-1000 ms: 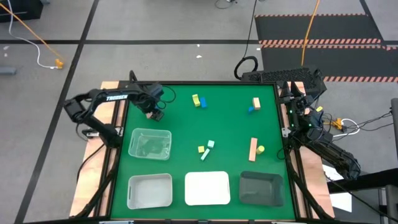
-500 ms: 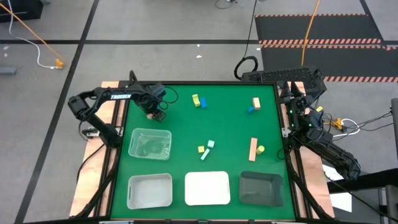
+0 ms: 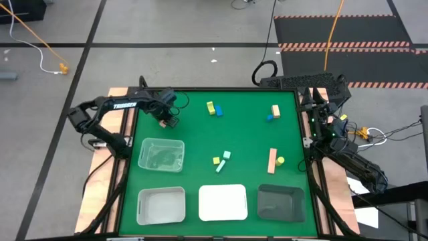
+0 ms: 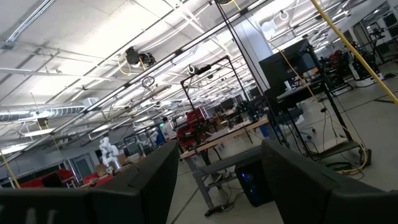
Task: Sort & place blocks by color
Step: Put the top left light brown block into the transparent bin
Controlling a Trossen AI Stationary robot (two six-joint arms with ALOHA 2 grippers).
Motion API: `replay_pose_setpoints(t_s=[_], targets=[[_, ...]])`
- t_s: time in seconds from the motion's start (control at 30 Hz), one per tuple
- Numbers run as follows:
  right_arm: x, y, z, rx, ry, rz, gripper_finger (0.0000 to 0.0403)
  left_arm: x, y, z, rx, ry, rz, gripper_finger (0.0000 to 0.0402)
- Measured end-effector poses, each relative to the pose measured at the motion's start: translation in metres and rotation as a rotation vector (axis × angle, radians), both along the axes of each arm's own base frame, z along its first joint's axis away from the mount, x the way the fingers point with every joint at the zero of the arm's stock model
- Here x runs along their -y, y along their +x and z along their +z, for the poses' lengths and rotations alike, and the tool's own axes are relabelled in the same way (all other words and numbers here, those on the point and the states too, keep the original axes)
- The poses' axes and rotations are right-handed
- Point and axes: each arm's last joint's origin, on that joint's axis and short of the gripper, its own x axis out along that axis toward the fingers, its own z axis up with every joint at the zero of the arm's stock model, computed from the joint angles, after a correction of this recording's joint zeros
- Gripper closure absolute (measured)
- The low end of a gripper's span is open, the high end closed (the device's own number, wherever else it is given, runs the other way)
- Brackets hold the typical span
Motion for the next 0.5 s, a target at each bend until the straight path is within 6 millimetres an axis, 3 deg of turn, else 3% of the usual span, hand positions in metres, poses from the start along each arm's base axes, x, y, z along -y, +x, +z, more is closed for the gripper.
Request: replay_pose_setpoints(t_s=[0.23,0.5], targets=[[0.0,0.0,0.0,0.0,0.0,0.0,0.018,0.006,0.0,0.042,0.224,0.171,0.012,0.0272],[0.0,0.0,0.0,-0.001,0.0,0.0,0.018,0.019,0.012,0.099,0.671,0.376,-0.104,0.0272]])
